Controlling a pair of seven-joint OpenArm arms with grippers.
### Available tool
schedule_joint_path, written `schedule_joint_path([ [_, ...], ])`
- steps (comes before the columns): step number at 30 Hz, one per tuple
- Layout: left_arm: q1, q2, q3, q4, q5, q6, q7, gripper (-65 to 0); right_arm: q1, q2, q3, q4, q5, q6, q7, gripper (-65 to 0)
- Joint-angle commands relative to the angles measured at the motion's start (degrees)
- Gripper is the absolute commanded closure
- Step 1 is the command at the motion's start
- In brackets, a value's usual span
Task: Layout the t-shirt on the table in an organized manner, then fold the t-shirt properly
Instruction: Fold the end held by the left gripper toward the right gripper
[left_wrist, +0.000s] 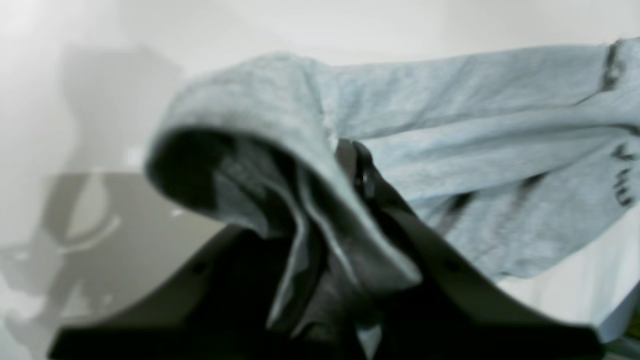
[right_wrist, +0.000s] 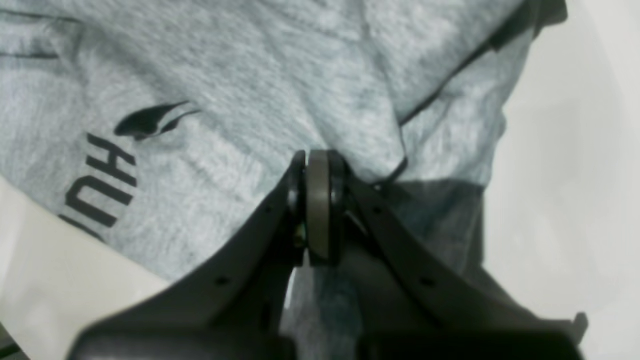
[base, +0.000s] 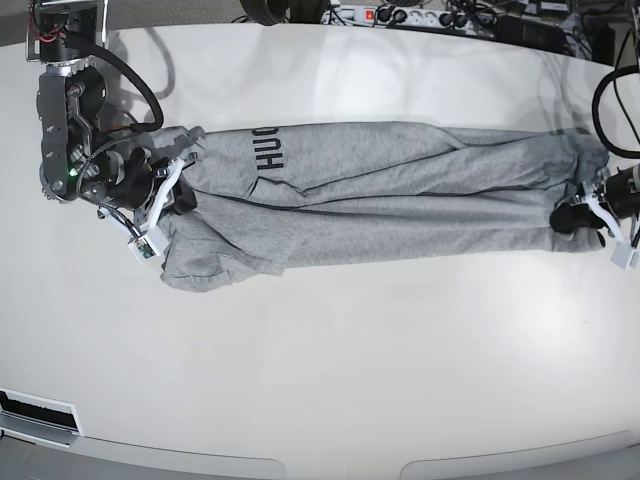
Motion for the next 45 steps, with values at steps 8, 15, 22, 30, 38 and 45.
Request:
schedule_joint_path([
  [8, -1.14, -0.66, -0.39, 0.87, -27.15, -0.52, 16.94, 0.0, 2.27, 0.7, 0.22, 0.79, 0.92, 0.31, 0.83, 0.0],
  [15, -0.98, -0.61, -0.39, 4.87, -33.71, -0.52, 27.26, 0.0, 2.23, 0.68, 0.22, 0.79, 0.94, 0.07, 1.01, 0.0],
  [22, -1.01, 3.69, -0.39, 13.81, -33.71, -0.52, 27.12, 0.0, 2.12, 0.66, 0.22, 0.76, 0.72, -0.15, 0.83, 0.0],
  [30, -1.01, 13.68, -0.37, 19.06, -33.71, -0.52, 28.28, 0.0, 2.1, 0.68, 0.22, 0.76, 0.55, -0.15, -0.02, 0.0],
  [38, -0.98, 19.89, 1.31, 18.45, -22.18, -0.52, 18.99, 0.0, 2.1, 0.66, 0.22, 0.76, 0.74, -0.11, -0.52, 0.0],
  [45, -1.09, 21.2, 6.95, 18.47, -27.93, -0.52, 19.43, -26.4, 2.12, 0.68, 0.22, 0.76, 0.81, 1.32, -1.55, 0.0],
])
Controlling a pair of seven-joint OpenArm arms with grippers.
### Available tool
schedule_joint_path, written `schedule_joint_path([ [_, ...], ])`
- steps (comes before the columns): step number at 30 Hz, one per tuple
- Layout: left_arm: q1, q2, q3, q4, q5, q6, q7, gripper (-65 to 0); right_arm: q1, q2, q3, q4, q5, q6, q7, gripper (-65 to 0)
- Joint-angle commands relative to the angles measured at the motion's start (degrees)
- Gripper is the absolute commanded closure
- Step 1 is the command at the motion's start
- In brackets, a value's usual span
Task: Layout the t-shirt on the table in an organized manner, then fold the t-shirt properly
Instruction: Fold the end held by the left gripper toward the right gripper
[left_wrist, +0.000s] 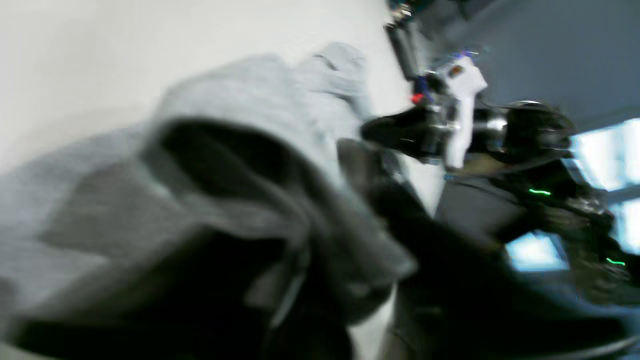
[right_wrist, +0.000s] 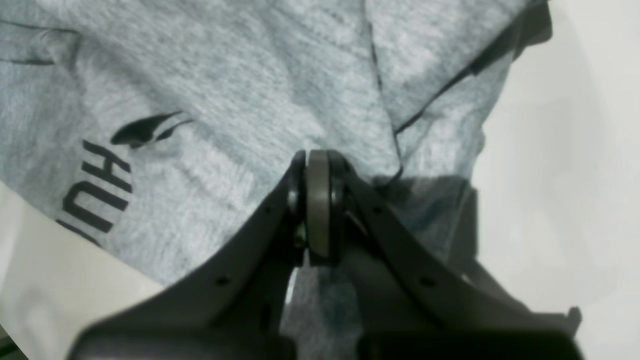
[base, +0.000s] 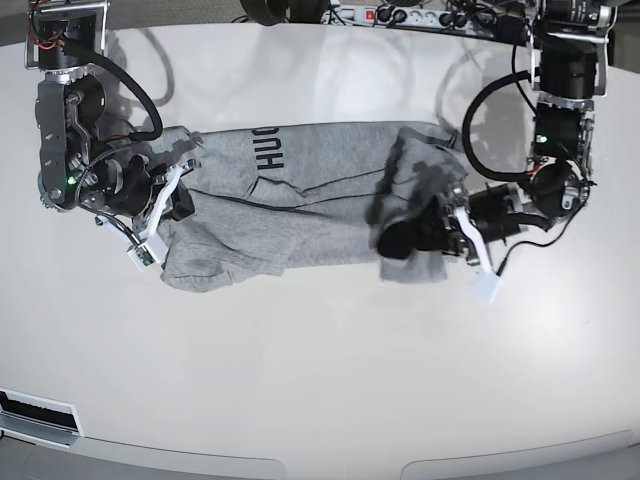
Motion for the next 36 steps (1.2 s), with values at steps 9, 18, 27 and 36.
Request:
schedule_joint_path([
  [9, -2.36, -0.35, -0.46, 0.94, 8.46, -0.62, -14.12, -37.2, 1.03, 0.66, 0.22, 0.79, 1.27, 0.49, -0.63, 0.0],
  [18, -6.25, -1.03, -11.96, 0.94, 14.32, -0.62, -9.18, 0.0, 2.12, 0.9, 0.68, 0.94, 8.04, 0.49, -0.7, 0.0],
  [27, -4.09, -10.12, -17.97, 0.94, 23.43, -0.62, -12.85, 0.0, 8.87, 0.85, 4.39, 1.44, 7.13, -7.43, -8.0, -37.2],
  [36, 1.97, -17.09, -17.97, 0.94, 23.08, -0.62, -13.57, 0.0, 5.84, 0.85, 14.67, -5.6, 10.95, -12.72, -12.17, -46.5],
])
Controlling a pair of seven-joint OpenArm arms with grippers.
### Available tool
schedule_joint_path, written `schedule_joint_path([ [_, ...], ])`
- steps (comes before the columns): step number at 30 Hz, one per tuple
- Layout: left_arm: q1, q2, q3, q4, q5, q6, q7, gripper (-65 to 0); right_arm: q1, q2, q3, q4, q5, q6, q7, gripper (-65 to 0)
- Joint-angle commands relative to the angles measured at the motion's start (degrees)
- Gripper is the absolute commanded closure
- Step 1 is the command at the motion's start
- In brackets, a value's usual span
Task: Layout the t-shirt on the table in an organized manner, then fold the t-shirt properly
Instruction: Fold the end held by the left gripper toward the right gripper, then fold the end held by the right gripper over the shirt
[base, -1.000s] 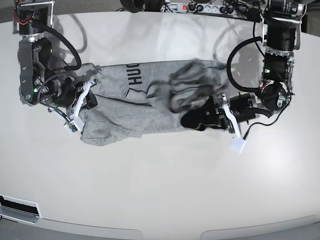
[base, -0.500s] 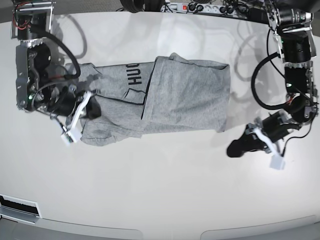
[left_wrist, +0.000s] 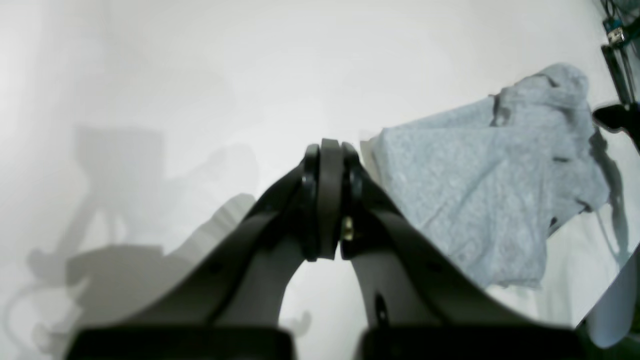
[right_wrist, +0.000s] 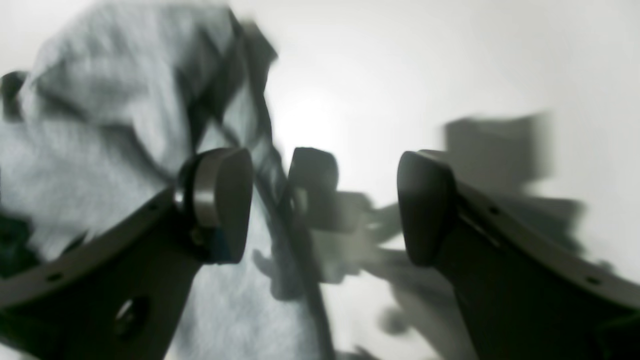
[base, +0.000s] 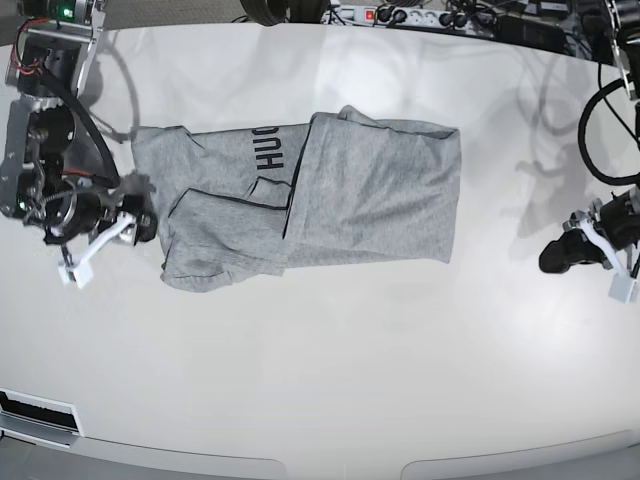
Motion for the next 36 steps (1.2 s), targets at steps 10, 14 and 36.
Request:
schedule_joint_path([
  [10, 2.12, -1.7, -0.31, 0.87, -2.47, -0.47, -1.16, 0.0, 0.35, -0.42, 3.19, -13.99, 16.2, 13.19, -3.52, -39.9],
  [14, 2.1, -1.68, -0.31, 0.87, -2.86, -0.47, -1.16, 0.0, 0.26, -2.08, 0.26, -14.14, 19.43, 13.19, -3.48, -39.9],
  [36, 2.25, -1.77, -0.31, 0.87, -2.54, -0.47, -1.16, 0.0, -0.66, -2.03, 0.35, 7.37, 16.81, 13.19, -8.87, 0.0],
])
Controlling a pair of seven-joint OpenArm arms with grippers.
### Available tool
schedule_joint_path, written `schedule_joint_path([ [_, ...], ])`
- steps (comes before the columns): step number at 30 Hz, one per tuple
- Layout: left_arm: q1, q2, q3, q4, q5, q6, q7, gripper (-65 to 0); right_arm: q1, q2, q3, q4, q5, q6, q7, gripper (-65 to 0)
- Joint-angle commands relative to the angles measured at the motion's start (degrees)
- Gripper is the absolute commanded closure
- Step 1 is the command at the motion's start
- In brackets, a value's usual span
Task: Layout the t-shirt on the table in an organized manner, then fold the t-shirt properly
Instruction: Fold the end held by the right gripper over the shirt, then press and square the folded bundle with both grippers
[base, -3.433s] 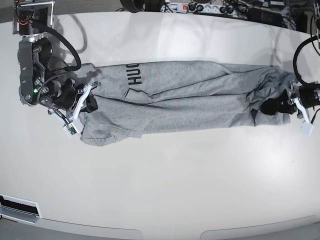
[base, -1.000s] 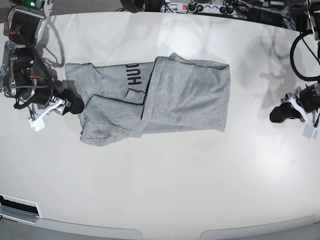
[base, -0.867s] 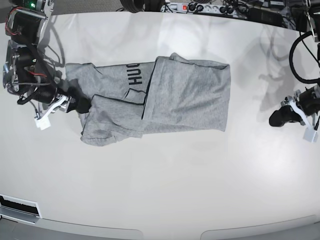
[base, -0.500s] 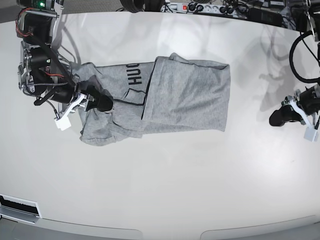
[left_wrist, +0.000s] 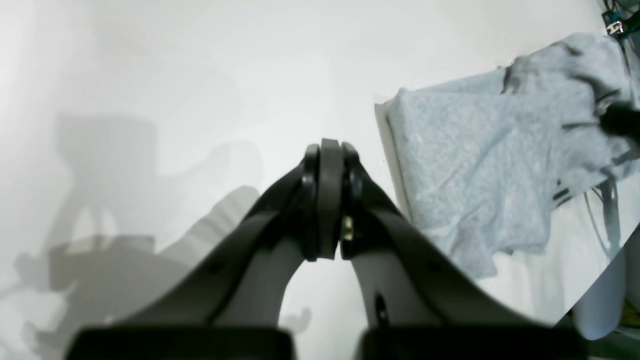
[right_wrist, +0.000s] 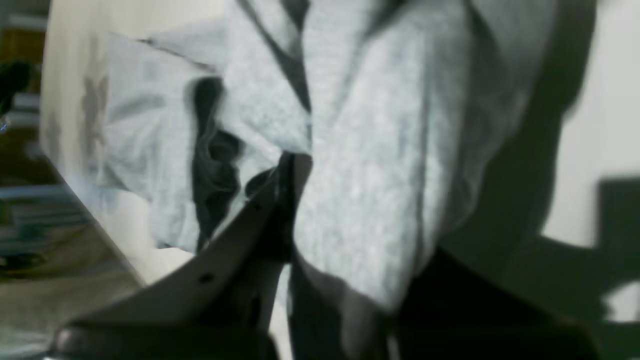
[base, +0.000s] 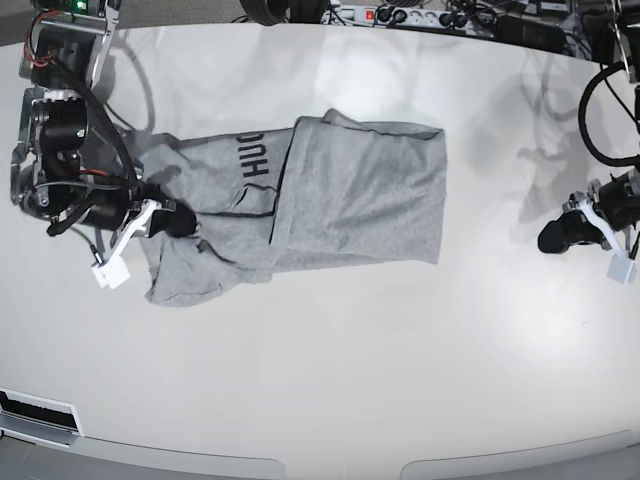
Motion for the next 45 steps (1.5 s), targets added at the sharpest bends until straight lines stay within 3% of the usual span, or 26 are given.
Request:
schedule_joint_path([
  [1, -0.83, -1.38, -0.33, 0.87, -0.96, -0.49, -1.05, 0.0, 0.07, 0.9, 1.18, 4.22, -0.94, 0.32, 0.9, 0.0],
  [5, -0.85, -1.38, -0.33, 0.87, -1.03, -0.49, -1.09, 0.0, -3.82, 0.87, 5.6, 18.38, -6.78, 0.24, 1.25, 0.0],
  [11, -0.81, -1.31, -0.33, 0.87, -0.98, -0.49, -1.03, 0.0, -9.42, -0.85, 5.73, 34.62, -2.45, -1.33, 1.27, 0.0],
  [16, -0.81, -1.29, -0.33, 0.87, -1.01, -0.49, -1.03, 0.0, -10.8, -7.04, -1.75, 36.85, -0.92, -0.66, 1.25, 0.0],
  [19, -0.83, -1.29, -0.33, 0.87, -1.03, -0.49, -1.03, 0.0, -10.75, -10.49, -8.41, 36.83, -5.97, -0.68, 2.64, 0.0],
  [24, -0.81, -1.29, -0.33, 0.87, -1.03, -0.49, -1.01, 0.0, -10.75, -13.14, -19.12, 36.83, -15.28, -2.03, 10.8, 0.0],
  [25, -0.81, -1.29, -0.33, 0.87, -1.03, -0.49, -1.01, 0.0, -10.75, -13.44, -21.0, 36.83, -16.94, -2.67, 12.44, -7.6],
  [28, -0.85, -1.33, -0.33, 0.87, -1.62, -0.49, -0.98, 0.0, -10.05, -13.62, -25.73, 37.24, -17.22, -2.56, 15.15, -42.6],
  [29, -0.85, -1.42, -0.31, 0.87, -2.86, -0.49, -0.98, 0.0, -9.46, -13.55, -27.1, 37.7, -15.72, -2.49, 14.53, -50.4],
  [30, -0.87, -1.53, -0.31, 0.87, -4.24, -0.49, -0.85, 0.0, -8.7, -13.6, -28.15, 38.36, -14.88, -1.79, 13.68, -53.1],
  [33, -1.03, -2.14, -0.31, 0.87, -8.02, -0.49, 1.03, 0.0, -6.23, -13.57, -29.42, 39.41, -15.47, -0.66, 13.11, -52.3],
  [36, -1.18, -2.43, -0.31, 1.05, -12.79, -0.49, 5.62, 0.0, -4.0, -13.53, -28.96, 39.41, -20.57, -0.46, 13.11, -50.6],
  [38, -1.16, -2.38, -0.11, 1.73, -16.79, -0.49, 9.38, 0.0, -2.91, -13.27, -28.55, 39.21, -24.28, -1.29, 13.2, -37.8],
  [41, -1.14, -2.25, 1.09, 4.87, -20.24, -0.49, 12.72, 0.0, -1.22, -11.19, -28.39, 37.27, -26.1, -2.56, 14.86, -2.3],
  [45, -0.79, -1.11, 5.05, 13.25, -20.31, -0.49, 14.67, 0.0, 1.84, -7.76, -28.39, 29.4, -29.62, -3.02, 19.8, 0.0],
])
